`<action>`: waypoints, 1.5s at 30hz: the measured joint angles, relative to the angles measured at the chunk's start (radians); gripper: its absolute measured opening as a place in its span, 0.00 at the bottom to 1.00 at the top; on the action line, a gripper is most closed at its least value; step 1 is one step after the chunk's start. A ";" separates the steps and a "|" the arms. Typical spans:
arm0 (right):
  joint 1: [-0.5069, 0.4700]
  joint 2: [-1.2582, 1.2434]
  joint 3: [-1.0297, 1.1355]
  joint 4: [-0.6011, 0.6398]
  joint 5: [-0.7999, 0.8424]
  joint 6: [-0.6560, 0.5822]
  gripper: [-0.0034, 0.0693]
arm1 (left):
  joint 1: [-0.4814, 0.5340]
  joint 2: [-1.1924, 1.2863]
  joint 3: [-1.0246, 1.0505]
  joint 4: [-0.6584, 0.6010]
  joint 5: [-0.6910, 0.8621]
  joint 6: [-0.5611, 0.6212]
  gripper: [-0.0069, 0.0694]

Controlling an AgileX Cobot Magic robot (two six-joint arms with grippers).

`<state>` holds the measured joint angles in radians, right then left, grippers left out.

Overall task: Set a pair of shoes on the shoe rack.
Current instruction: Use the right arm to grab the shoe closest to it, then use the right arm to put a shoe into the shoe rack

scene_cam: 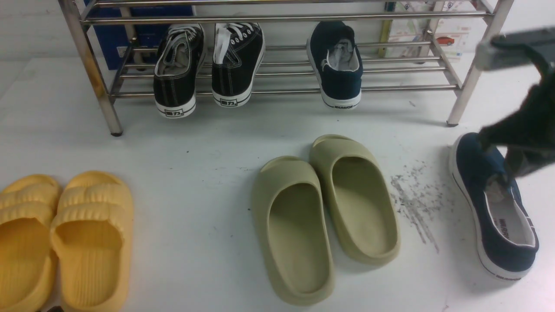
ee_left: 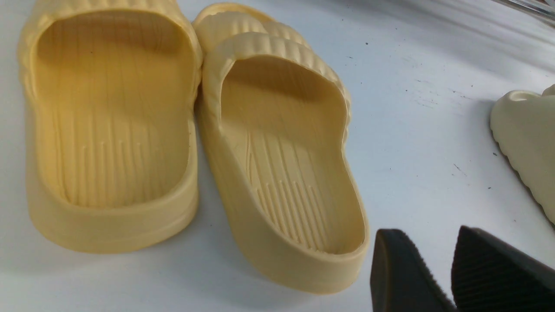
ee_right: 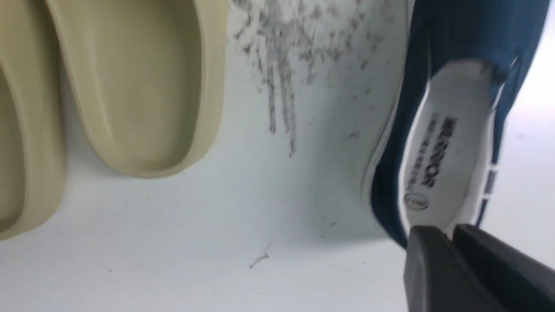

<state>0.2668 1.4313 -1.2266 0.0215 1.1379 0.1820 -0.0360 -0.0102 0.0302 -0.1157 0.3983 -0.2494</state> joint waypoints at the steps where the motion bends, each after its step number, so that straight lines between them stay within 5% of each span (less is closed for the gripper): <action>1: -0.004 -0.006 0.026 0.010 -0.019 0.002 0.24 | 0.000 0.000 0.000 0.000 0.000 0.000 0.36; 2: -0.014 -0.019 0.133 0.038 -0.113 0.009 0.36 | 0.000 0.000 0.000 0.000 0.000 0.000 0.37; 7: -0.017 0.021 0.270 0.036 -0.305 0.019 0.60 | 0.000 0.000 0.000 0.000 0.000 0.000 0.37; 11: -0.029 0.103 0.294 -0.032 -0.398 0.078 0.66 | 0.000 0.000 0.000 0.000 0.000 0.000 0.38; 17: -0.046 0.197 0.295 -0.076 -0.428 0.131 0.53 | 0.000 0.000 0.000 0.000 0.000 0.000 0.38; 25: -0.046 0.196 0.298 -0.014 -0.394 0.043 0.10 | 0.000 0.000 0.000 0.000 0.000 0.000 0.38; 37: 0.026 0.019 0.122 0.202 -0.187 -0.122 0.10 | 0.000 0.000 0.000 0.000 0.000 0.000 0.40; 45: 0.032 0.218 -0.139 0.175 -0.237 -0.182 0.10 | 0.000 0.000 0.000 0.000 0.000 0.000 0.40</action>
<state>0.2990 1.6495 -1.3654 0.1968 0.9012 0.0000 -0.0360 -0.0102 0.0302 -0.1157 0.3983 -0.2494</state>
